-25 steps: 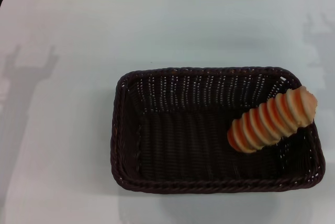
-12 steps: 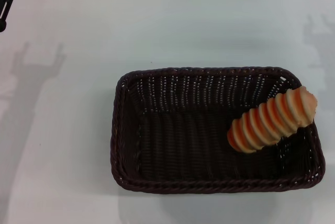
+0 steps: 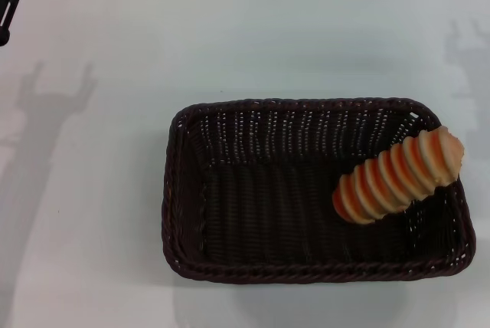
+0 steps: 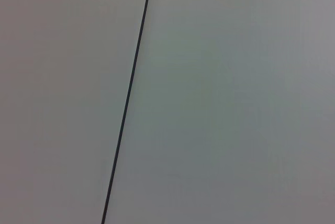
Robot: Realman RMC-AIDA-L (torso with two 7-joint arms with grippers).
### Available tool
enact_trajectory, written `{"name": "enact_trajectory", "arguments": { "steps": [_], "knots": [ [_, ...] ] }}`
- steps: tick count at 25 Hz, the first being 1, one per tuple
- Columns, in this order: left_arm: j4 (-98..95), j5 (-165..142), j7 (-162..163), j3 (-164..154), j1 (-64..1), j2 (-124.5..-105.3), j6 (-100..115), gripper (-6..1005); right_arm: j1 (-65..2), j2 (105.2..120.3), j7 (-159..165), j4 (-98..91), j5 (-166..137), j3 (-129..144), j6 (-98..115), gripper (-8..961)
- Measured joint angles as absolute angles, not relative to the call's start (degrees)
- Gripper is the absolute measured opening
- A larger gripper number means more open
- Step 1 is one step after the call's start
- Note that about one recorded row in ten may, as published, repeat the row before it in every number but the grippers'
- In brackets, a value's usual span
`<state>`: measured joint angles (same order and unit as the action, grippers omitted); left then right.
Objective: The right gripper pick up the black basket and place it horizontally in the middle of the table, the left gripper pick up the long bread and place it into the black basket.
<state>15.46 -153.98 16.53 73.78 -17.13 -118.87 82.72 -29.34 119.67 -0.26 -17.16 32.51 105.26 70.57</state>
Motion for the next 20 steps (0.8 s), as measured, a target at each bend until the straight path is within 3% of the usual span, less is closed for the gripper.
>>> {"name": "enact_trajectory", "arguments": {
  "steps": [20],
  "knots": [
    [15.72, -153.99, 16.52, 74.03, -16.7, -118.82, 83.12, 868, -28.91, 119.81, -0.26, -17.47, 32.53, 105.06, 70.76, 317]
  ]
}}
